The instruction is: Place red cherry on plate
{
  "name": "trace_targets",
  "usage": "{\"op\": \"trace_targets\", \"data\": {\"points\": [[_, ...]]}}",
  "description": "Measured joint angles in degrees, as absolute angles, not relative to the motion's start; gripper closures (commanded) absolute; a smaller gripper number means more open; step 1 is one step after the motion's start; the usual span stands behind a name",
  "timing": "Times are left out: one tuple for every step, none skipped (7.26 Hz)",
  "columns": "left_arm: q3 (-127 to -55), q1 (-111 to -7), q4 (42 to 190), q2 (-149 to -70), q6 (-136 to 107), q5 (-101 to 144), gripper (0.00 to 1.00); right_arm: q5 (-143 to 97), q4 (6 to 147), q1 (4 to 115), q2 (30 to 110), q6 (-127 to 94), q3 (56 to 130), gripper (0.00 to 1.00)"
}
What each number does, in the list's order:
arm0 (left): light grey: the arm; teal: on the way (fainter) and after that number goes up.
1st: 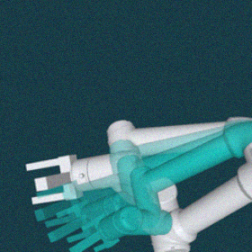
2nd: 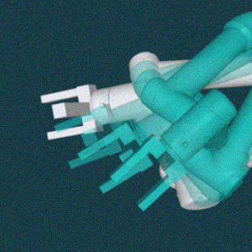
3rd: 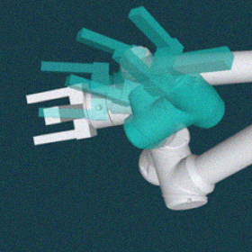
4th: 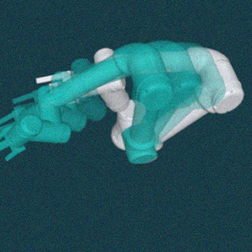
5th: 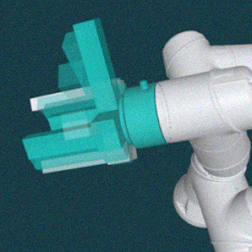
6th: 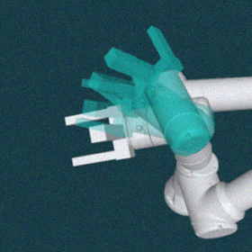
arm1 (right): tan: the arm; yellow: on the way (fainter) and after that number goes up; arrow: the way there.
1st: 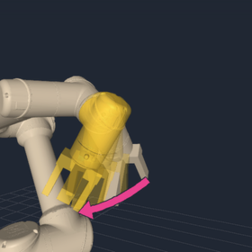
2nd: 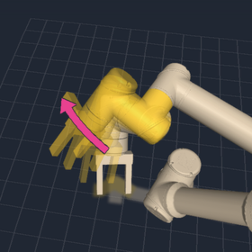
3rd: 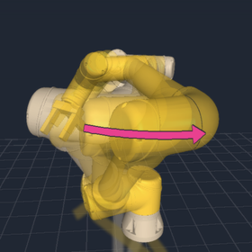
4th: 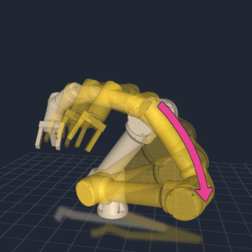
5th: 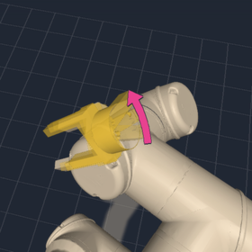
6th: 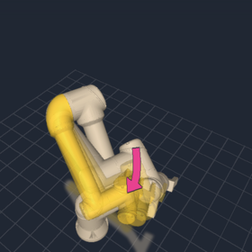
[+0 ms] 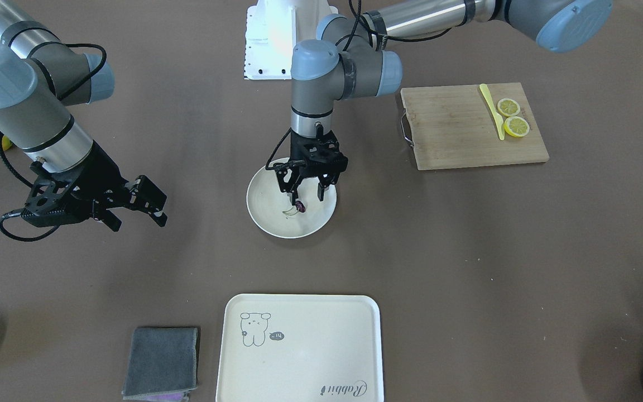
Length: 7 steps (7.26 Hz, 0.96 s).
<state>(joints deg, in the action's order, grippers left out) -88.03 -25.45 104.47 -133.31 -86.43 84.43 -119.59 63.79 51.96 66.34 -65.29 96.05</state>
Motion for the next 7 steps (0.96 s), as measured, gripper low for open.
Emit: {"op": "trace_targets", "data": {"points": [[-93.15,-28.11,103.85,-130.28,-83.50,85.01,0.02,-120.89,64.52,53.24,66.45,-64.73,96.00,0.00],[-96.48,-32.16,103.48,-127.46,-78.66,85.86,0.02,-122.32,66.40,55.06,66.85,-62.79,96.01,0.00],[-98.42,-37.22,103.32,-125.06,-72.43,87.68,0.02,-123.07,69.65,57.04,67.62,-58.74,96.08,0.00],[-99.49,-43.55,103.24,-123.21,-64.18,92.08,0.02,-123.34,74.26,59.26,68.33,-53.11,96.11,0.00],[-99.96,-51.60,103.25,-120.95,-54.67,99.04,0.02,-123.55,81.31,62.46,68.79,-44.58,96.20,0.00],[-100.05,-59.40,103.64,-117.66,-46.07,105.79,0.02,-124.01,90.04,66.90,69.13,-32.50,96.05,0.00],[-99.61,-65.07,104.53,-114.15,-38.34,109.90,0.02,-124.61,98.08,72.14,69.92,-19.03,95.61,0.00]]}}
